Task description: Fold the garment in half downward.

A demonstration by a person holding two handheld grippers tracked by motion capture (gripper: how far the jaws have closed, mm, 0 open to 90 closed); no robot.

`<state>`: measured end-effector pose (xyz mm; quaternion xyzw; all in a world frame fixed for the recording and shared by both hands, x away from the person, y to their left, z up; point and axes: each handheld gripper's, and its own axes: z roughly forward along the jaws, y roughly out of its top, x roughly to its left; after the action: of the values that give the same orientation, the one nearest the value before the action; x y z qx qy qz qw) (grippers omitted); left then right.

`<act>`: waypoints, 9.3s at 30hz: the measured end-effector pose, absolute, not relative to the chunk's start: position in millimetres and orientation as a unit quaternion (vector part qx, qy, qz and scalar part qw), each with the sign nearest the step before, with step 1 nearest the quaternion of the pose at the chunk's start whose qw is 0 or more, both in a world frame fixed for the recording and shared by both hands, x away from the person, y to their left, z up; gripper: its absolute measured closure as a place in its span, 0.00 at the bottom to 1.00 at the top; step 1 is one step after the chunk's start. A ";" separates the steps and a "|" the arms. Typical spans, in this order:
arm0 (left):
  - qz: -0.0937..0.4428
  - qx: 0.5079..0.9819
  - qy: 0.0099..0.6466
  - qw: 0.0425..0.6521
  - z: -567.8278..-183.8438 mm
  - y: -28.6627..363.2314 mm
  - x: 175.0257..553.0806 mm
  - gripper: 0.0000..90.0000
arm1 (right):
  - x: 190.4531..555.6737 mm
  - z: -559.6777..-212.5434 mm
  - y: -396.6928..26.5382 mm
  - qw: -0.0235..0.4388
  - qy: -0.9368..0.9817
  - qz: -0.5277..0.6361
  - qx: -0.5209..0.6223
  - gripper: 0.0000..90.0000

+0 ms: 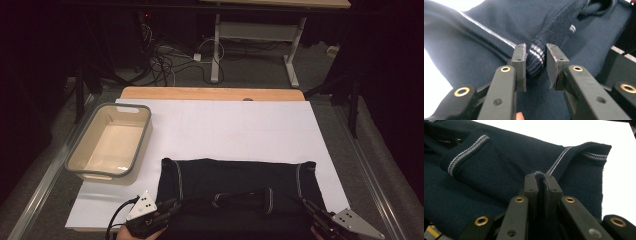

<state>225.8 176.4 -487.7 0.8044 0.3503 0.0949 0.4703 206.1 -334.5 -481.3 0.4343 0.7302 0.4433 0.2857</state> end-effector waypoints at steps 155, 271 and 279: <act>0.130 0.795 0.354 0.474 -472.2 167.0 274.2 0.03 | 241.3 -475.2 -338.8 0.250 0.722 0.457 0.456 0.00; 0.218 0.788 0.399 0.416 -414.7 151.1 362.0 0.88 | 321.1 -405.5 -368.0 0.326 0.677 0.447 0.485 0.92; 0.217 0.795 0.418 0.382 -412.5 141.6 411.4 0.88 | 384.8 -416.5 -349.0 0.327 0.699 0.413 0.484 0.92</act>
<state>411.4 141.6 -412.5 0.7951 0.4177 0.2175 0.3823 384.8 -349.0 -416.5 0.4838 0.6989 0.4129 0.3271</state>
